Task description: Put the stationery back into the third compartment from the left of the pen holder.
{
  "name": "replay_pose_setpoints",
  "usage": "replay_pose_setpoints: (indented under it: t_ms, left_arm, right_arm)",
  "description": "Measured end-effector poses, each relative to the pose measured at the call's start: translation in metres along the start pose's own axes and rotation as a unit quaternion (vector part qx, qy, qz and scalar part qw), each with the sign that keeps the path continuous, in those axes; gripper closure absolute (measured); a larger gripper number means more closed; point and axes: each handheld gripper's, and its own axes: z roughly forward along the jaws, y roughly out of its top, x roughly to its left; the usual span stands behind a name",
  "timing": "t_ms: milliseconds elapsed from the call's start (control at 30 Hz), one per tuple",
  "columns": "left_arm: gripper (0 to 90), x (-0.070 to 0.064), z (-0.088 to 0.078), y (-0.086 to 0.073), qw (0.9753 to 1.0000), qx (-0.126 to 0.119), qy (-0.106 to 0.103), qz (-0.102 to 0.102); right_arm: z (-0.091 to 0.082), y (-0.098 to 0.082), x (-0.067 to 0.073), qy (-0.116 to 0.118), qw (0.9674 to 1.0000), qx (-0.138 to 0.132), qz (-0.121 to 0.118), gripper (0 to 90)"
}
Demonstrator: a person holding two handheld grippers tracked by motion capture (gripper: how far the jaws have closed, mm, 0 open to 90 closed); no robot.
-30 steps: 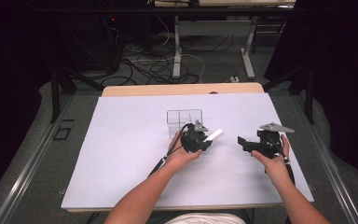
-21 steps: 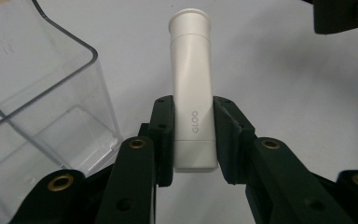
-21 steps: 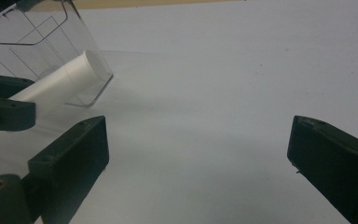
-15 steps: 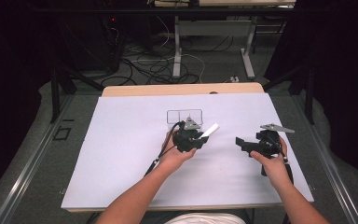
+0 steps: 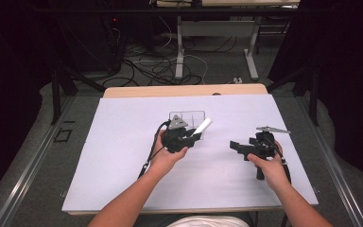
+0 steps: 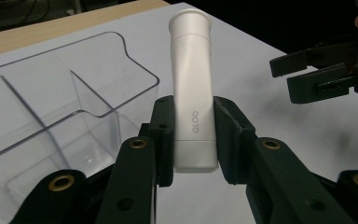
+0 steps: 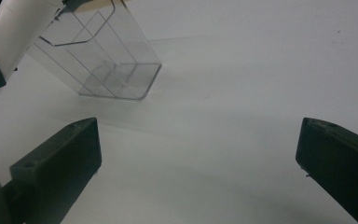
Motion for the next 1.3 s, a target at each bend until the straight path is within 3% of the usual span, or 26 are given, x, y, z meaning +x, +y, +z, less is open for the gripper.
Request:
replay_pose_setpoints:
  t_ms: [200,433,733,767,1067,1300]
  left_arm:
    - [71.0,0.011,-0.018,-0.002,0.9992,-0.027,0.014,-0.028]
    - [71.0,0.027,-0.037,-0.007,0.9943,-0.064,0.016,-0.083]
    - [71.0,0.037,-0.051,-0.015,0.9897,-0.092,0.023,-0.108]
    - [71.0,0.038,-0.052,-0.015,0.9893,-0.093,0.022,-0.111]
    - [71.0,0.037,-0.058,-0.016,0.9886,-0.101,0.025,-0.109]
    - [71.0,0.041,-0.063,-0.015,0.9867,-0.112,0.030,-0.114]
  right_arm:
    - [0.005,0.006,0.009,0.004,1.0000,-0.003,-0.004,0.0]
    - [0.011,0.013,0.022,0.023,0.9995,-0.003,-0.019,2.6]
    - [0.025,0.027,0.046,0.058,0.9981,-0.016,-0.012,9.2]
    - [0.028,0.029,0.052,0.067,0.9976,-0.017,-0.007,14.7]
    - [0.040,0.034,0.068,0.098,0.9948,-0.026,0.011,15.9]
    - [0.049,0.044,0.079,0.116,0.9927,-0.029,0.014,20.3]
